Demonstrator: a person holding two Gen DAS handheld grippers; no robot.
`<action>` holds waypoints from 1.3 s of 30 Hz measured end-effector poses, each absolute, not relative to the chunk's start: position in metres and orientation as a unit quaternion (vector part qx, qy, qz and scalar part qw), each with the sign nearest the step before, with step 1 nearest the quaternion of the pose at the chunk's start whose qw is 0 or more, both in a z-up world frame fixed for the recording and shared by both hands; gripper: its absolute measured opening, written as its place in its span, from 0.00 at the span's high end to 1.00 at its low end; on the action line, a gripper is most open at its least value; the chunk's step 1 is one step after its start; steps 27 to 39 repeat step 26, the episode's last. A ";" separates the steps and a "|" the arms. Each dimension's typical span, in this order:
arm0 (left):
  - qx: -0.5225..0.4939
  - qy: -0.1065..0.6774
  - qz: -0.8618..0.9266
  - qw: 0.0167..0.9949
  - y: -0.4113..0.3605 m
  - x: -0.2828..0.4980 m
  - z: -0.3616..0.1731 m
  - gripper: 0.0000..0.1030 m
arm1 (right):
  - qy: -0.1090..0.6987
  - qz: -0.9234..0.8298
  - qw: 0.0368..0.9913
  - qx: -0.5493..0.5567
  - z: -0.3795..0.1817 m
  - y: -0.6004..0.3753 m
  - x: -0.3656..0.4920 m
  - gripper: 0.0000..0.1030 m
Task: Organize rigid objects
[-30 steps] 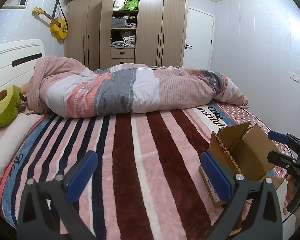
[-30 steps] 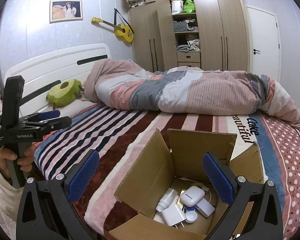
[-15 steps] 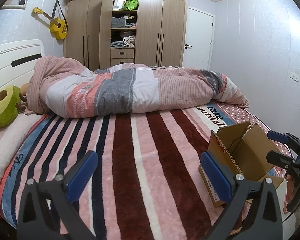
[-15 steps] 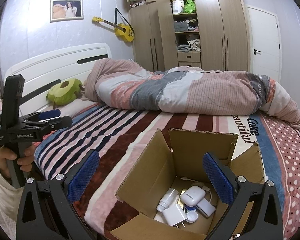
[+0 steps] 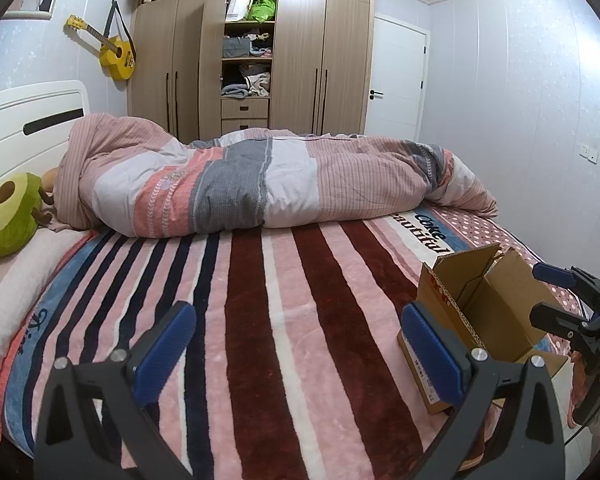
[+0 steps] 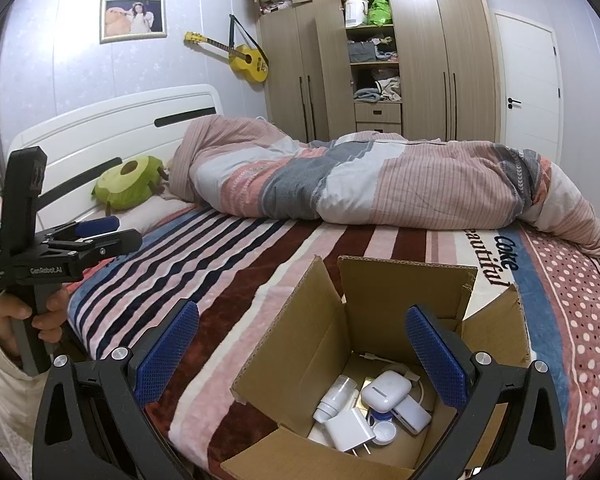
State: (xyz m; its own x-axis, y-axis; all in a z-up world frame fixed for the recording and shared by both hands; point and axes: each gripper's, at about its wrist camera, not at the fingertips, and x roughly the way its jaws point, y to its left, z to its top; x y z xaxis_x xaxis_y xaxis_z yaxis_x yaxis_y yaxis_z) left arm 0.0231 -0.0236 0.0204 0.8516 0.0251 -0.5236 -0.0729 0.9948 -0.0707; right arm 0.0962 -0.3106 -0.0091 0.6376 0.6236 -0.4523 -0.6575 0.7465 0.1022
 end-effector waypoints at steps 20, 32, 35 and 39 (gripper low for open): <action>-0.044 0.269 0.025 0.962 -0.021 0.022 0.024 0.01 | 0.236 0.354 0.904 -0.037 -0.010 -0.309 0.096 0.00; -0.044 0.267 0.025 0.962 -0.020 0.022 0.025 0.01 | 0.236 0.355 0.904 -0.038 -0.009 -0.309 0.097 0.00; -0.044 0.267 0.025 0.962 -0.020 0.022 0.025 0.01 | 0.236 0.355 0.904 -0.038 -0.009 -0.309 0.097 0.00; -0.044 0.267 0.025 0.962 -0.020 0.022 0.025 0.01 | 0.236 0.355 0.904 -0.038 -0.009 -0.309 0.097 0.00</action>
